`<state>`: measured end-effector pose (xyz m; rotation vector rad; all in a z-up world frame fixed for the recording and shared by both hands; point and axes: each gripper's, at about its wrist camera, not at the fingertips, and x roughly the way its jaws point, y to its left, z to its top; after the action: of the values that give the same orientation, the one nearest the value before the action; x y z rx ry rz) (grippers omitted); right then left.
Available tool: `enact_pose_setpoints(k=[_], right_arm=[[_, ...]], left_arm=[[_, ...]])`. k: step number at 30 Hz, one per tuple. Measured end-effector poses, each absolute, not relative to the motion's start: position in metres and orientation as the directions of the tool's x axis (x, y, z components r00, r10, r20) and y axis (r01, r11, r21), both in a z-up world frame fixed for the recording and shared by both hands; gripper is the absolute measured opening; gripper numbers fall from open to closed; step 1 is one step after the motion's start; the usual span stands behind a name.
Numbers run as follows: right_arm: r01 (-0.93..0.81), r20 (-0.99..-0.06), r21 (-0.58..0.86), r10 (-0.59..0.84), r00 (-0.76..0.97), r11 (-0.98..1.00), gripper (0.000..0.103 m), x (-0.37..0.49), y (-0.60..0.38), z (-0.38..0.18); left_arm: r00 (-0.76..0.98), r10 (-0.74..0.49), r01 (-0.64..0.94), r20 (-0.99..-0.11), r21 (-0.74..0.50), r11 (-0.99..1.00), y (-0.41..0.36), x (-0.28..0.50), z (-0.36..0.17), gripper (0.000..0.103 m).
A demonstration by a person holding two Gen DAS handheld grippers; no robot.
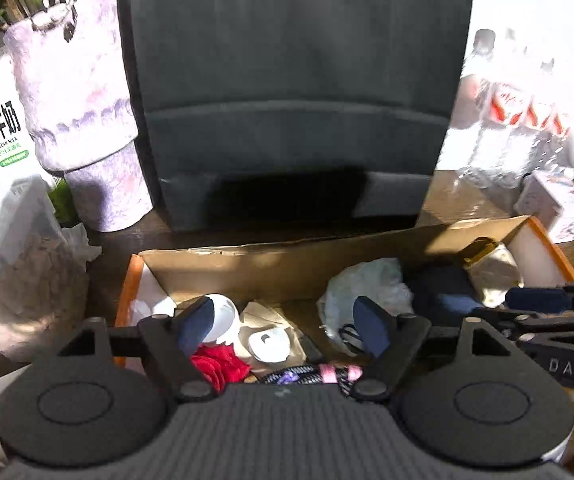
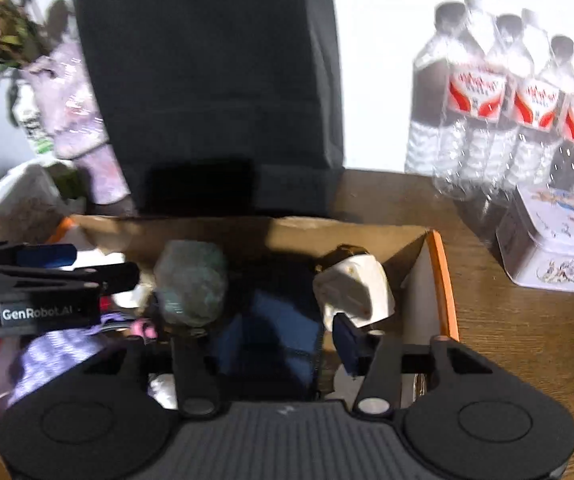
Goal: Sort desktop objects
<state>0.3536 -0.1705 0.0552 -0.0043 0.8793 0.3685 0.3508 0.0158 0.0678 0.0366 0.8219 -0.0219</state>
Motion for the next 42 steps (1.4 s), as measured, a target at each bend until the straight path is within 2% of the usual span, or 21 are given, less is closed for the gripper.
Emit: enact_pose_setpoints(k=[1,2,3,5,8,18,22,26,33,38,42], right_arm=[[-0.332,-0.75,0.144,0.321,0.579,0.932,0.05,0.348,-0.171,0.06],[-0.345,-0.745,0.137,0.326,0.582,0.929,0.056,0.341,-0.172,0.066],[-0.362,-0.74,0.128,0.332,0.585,0.923,0.067,0.332,-0.173,0.071],[-0.41,-0.724,0.102,0.35,0.594,0.906,0.084,0.314,-0.177,0.082],[-0.416,-0.684,0.059,0.341,0.645,0.907,0.093,0.287,-0.187,0.098],[-0.387,-0.613,0.045,0.331,0.718,0.921,0.094,0.19,-0.197,0.116],[-0.4,-0.581,0.068,0.362,0.729,0.914,0.096,0.136,-0.205,0.114],[-0.398,-0.556,0.092,0.378,0.74,0.913,0.099,0.077,-0.218,0.101],[-0.41,-0.529,0.096,0.395,0.751,0.907,0.1,-0.007,-0.232,0.068],[-0.419,-0.505,0.052,0.386,0.772,0.907,0.1,-0.052,-0.235,0.047],[-0.413,-0.483,0.024,0.372,0.793,0.91,0.1,-0.075,-0.235,0.038]], left_arm=[[0.682,-0.001,0.032,-0.732,0.028,0.999,0.015,0.345,0.073,0.09],[0.685,0.004,0.028,-0.729,0.031,0.999,0.015,0.34,0.078,0.098],[0.696,-0.009,0.036,-0.718,0.023,0.999,0.016,0.329,0.084,0.101],[0.714,-0.046,0.076,-0.699,0.012,0.997,0.015,0.306,0.094,0.103],[0.734,-0.049,0.096,-0.677,0.032,0.995,0.013,0.272,0.109,0.103],[0.759,-0.006,-0.014,-0.651,-0.025,1.0,0.016,0.167,0.133,0.103],[0.772,-0.031,0.014,-0.635,-0.032,0.999,0.016,0.114,0.129,0.103],[0.774,-0.087,0.074,-0.627,-0.047,0.996,0.015,0.062,0.114,0.103],[0.727,-0.246,0.268,-0.641,-0.065,0.961,0.018,-0.01,0.071,0.103],[0.709,-0.318,0.263,-0.629,-0.183,0.947,0.032,-0.05,0.042,0.103],[0.757,-0.262,0.177,-0.598,-0.199,0.964,0.036,-0.074,0.029,0.103]])
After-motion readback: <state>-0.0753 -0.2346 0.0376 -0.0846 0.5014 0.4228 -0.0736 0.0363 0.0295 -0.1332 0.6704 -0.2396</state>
